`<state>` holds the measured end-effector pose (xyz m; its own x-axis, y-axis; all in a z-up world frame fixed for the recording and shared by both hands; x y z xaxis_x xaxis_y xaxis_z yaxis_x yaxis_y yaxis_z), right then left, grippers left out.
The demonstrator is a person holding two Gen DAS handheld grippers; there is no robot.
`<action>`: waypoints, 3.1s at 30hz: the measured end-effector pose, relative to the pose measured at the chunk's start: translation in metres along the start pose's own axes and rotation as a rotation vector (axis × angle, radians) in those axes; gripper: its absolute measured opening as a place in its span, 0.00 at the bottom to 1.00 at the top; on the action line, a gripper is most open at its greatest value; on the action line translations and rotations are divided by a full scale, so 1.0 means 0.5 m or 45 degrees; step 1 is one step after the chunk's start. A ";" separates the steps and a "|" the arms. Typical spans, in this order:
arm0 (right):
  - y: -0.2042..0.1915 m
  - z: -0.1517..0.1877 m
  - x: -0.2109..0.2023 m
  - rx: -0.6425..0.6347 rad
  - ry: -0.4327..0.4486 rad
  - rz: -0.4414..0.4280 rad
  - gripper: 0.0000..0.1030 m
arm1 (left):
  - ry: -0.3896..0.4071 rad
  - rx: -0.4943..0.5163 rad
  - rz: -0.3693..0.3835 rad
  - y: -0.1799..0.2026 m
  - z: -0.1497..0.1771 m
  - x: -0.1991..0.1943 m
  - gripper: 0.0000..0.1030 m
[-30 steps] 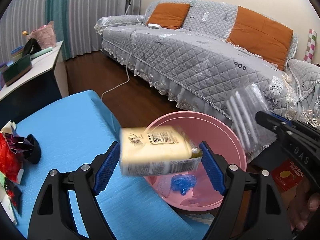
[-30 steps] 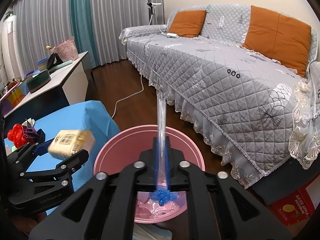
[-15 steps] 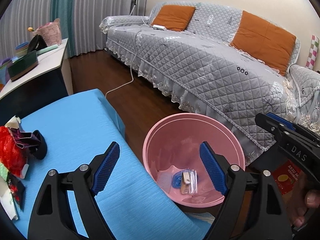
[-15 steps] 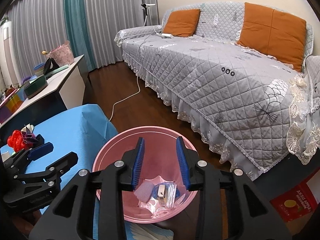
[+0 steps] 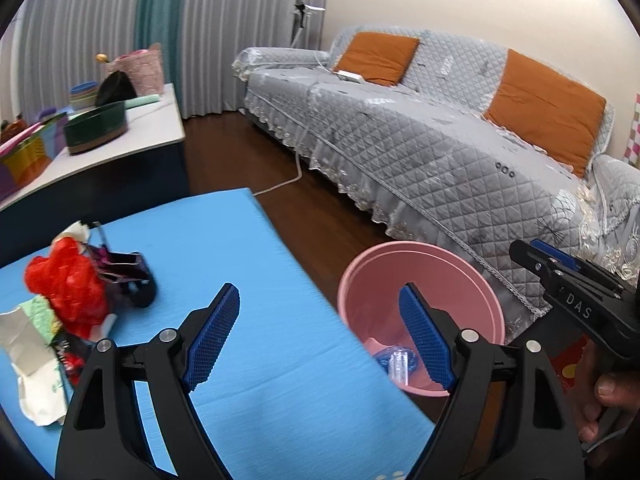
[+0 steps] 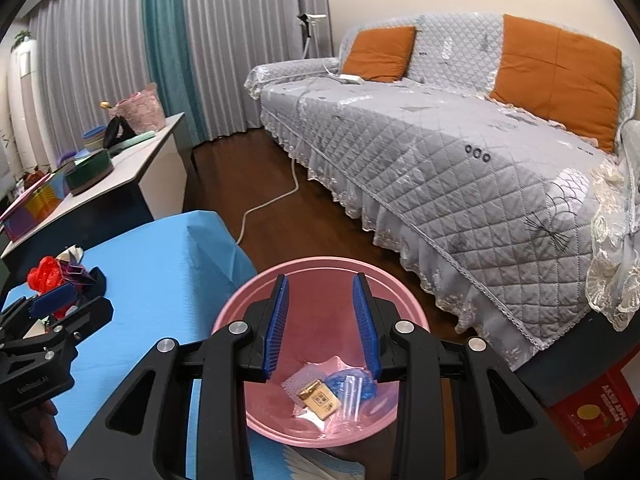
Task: Collect trash
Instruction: 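Open the left tool over the bin while the right tool drops the straw, then move both tools back toward the red bag and wrappers on the table, then grasp the white tissue wrapper with the left tool while the right tool grasps the pink patterned wrapper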
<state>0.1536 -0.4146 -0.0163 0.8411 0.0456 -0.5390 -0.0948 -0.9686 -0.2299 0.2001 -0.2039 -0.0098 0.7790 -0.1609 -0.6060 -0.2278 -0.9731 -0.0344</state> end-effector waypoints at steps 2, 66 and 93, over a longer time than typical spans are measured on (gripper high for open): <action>-0.015 0.000 0.004 -0.011 0.000 -0.016 0.33 | 0.003 -0.020 -0.022 -0.020 -0.002 -0.003 0.77; -0.569 0.055 0.336 -0.386 -0.269 -0.644 0.61 | -0.210 -0.481 -0.444 -0.618 0.118 0.054 0.77; -0.568 0.059 0.279 -0.382 -0.303 -0.686 0.04 | -0.260 -0.404 -0.422 -0.600 0.129 -0.032 0.24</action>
<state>0.2821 -0.1259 -0.0501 0.5853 0.5626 -0.5839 0.4878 -0.8195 -0.3007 0.2183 0.1012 -0.0408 0.6421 0.1704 -0.7474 0.2266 -0.9736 -0.0272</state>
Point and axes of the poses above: each gripper's, at about its wrist camera, not at the fingertips, and x roughly the way its jaws point, y to its right, z to its underside, the point moved 4 cm from there along x, roughly the way its jaws point, and after that the axes turned 13 degrees about -z, right-handed, at the moved point
